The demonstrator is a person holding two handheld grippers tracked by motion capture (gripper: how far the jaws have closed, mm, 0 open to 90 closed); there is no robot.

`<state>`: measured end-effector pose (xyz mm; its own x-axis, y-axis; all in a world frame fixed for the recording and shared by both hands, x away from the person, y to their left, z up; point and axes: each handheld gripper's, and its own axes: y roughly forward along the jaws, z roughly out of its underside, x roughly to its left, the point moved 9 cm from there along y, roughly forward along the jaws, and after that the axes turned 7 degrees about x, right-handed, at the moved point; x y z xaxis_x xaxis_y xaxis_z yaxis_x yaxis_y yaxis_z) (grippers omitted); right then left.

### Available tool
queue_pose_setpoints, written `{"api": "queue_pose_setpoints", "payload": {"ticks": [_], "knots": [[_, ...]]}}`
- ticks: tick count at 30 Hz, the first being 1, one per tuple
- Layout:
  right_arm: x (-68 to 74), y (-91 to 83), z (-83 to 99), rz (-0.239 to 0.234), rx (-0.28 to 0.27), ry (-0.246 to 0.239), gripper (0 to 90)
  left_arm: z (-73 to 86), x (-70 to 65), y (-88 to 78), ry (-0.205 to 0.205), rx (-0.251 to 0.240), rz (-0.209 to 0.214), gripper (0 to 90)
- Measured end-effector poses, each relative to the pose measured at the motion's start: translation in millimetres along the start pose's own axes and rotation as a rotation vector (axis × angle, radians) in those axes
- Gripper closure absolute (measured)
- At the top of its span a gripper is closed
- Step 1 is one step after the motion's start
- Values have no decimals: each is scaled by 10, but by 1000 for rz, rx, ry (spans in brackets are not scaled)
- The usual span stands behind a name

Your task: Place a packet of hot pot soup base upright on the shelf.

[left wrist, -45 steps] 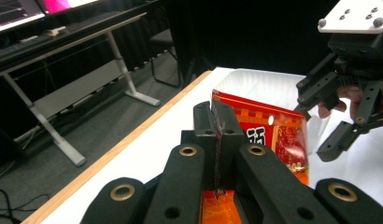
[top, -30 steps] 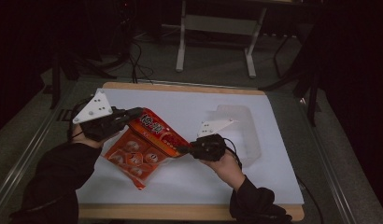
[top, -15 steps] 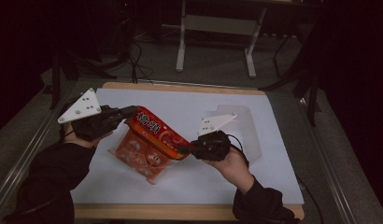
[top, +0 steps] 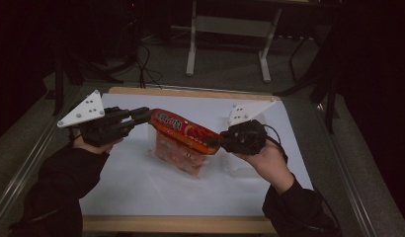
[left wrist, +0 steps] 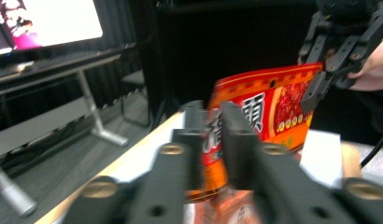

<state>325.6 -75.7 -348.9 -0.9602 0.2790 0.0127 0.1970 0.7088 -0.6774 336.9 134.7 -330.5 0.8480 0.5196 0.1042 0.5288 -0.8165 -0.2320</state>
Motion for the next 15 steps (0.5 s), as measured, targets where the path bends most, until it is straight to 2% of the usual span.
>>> {"api": "queue_pose_setpoints", "payload": {"ticks": [2,4,7,8,9,11,15], "knots": [[-18,-50,-26,-1,2,-1,900,-10,-11,-4,-1,-20,-3,511],[-39,-100,-50,16,3,-7,900,-12,-25,-29,-13,-61,3,394],[-58,-184,-77,32,3,-22,900,74,-39,-38,-52,-51,-13,220],[-69,-218,-89,30,-3,-12,900,134,-64,-40,-61,-42,-13,213],[-91,-263,-98,32,-8,-9,900,170,-84,-41,-64,-41,-10,154],[-134,-344,-109,50,-15,2,900,273,-139,-41,-79,-30,-8,137],[-211,-513,-125,77,-36,12,900,513,-247,-26,-98,14,-32,27]]}}
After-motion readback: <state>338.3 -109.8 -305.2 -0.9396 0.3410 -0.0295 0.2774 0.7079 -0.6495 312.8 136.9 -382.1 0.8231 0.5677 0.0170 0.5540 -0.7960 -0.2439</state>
